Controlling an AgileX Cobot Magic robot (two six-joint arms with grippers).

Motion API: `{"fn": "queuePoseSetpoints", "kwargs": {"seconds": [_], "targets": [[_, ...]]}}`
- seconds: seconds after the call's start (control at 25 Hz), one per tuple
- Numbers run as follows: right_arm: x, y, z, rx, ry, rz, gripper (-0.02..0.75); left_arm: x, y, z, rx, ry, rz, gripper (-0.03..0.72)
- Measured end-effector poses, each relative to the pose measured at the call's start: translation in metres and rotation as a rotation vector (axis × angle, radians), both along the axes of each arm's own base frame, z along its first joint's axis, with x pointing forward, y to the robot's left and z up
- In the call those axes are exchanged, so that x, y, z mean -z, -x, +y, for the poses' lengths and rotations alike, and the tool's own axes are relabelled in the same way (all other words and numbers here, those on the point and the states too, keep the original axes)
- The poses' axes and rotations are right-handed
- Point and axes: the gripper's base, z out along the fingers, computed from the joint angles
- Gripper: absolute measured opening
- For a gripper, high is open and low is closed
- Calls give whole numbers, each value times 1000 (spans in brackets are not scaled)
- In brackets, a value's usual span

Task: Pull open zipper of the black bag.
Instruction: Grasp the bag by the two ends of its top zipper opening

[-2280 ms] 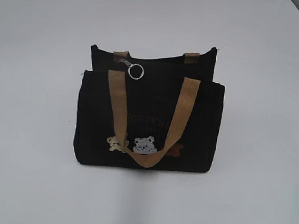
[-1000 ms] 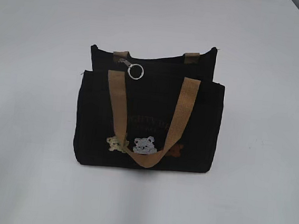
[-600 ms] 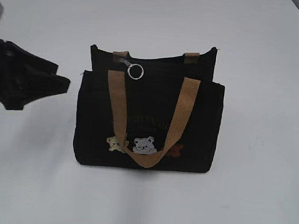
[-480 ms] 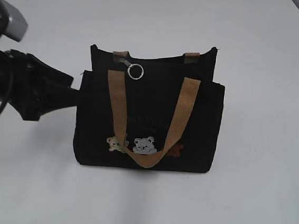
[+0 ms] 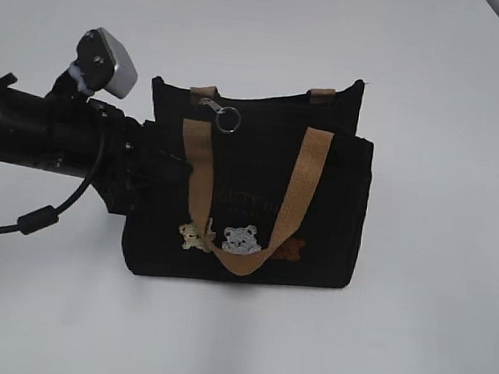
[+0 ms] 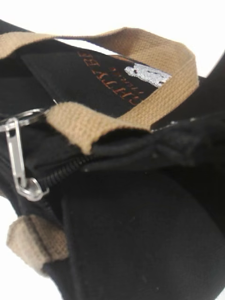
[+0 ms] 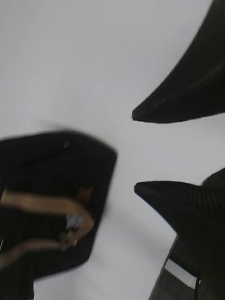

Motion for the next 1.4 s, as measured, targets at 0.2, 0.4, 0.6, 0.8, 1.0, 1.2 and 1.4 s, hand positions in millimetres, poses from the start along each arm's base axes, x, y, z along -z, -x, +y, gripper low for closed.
{"fn": "queuePoseSetpoints", "kwargs": {"seconds": [0.2,0.4,0.6,0.8,1.0,1.2,1.4], "targets": [[-30,-81,18,-203,38,-198,327,0,0,0,1,0,0,69],[-22,-188,32,-346,87,-192,327,0,0,0,0,-1,0,69],[-2,-258,68,-453,184,-140,328,0,0,0,-1,-1,0,69],[31,-275,121,-530,388,-100,407,0,0,0,0,-1,-1,69],[53,-270,155,-502,528,-100,457,0,0,0,0,-1,-2,69],[65,-266,175,-484,614,-116,464,0,0,0,0,-2,-2,69],[62,-273,191,-472,636,-151,464,0,-1,0,-1,-2,-2,69]]}}
